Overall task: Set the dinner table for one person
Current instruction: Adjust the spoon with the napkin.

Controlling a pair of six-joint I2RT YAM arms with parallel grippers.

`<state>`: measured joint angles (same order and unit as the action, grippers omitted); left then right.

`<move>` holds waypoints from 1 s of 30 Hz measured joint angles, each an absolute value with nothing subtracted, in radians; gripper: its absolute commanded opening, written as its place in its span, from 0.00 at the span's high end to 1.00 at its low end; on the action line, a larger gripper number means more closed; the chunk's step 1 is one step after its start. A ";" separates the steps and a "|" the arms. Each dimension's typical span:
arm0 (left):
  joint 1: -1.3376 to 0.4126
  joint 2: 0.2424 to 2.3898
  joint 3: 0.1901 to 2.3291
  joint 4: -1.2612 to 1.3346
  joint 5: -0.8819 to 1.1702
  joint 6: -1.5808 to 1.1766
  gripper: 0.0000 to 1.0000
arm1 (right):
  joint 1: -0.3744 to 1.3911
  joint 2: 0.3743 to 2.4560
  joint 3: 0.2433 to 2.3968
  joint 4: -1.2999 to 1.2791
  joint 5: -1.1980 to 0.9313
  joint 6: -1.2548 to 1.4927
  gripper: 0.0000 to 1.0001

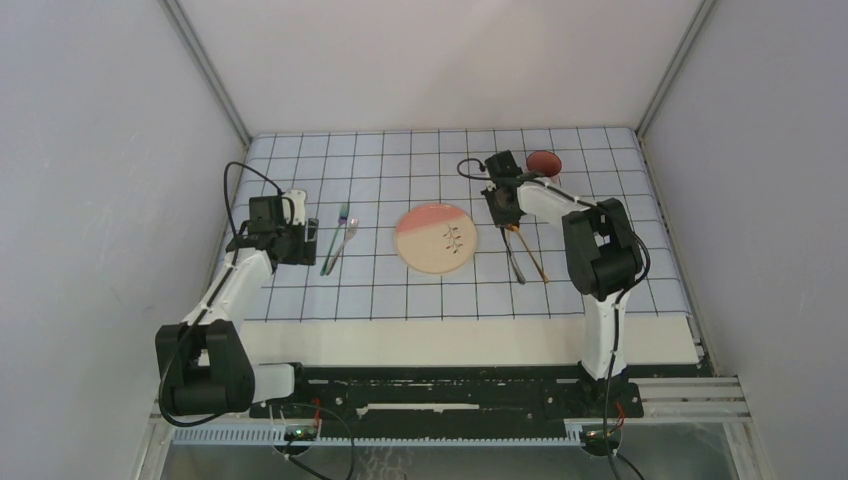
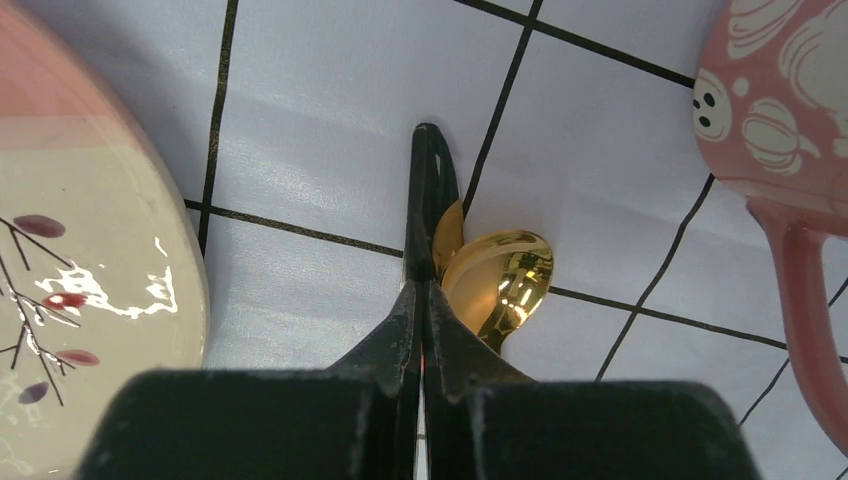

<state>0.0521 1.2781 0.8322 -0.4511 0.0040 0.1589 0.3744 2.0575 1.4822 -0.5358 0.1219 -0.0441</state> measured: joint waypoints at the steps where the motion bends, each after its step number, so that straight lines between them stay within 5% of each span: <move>1: 0.052 1.278 0.832 -0.451 0.004 0.159 0.26 | 0.373 2.058 1.484 -0.536 0.122 -0.044 1.00; 30: 0.052 1.278 0.832 -0.451 0.005 0.159 0.26 | 0.307 2.139 1.625 -0.592 0.196 -0.044 1.00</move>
<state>0.0521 1.2781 0.8322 -0.4515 0.0048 0.1589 0.3065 2.1391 1.6245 -0.5922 0.1959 -0.0437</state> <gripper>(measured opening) 0.739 0.006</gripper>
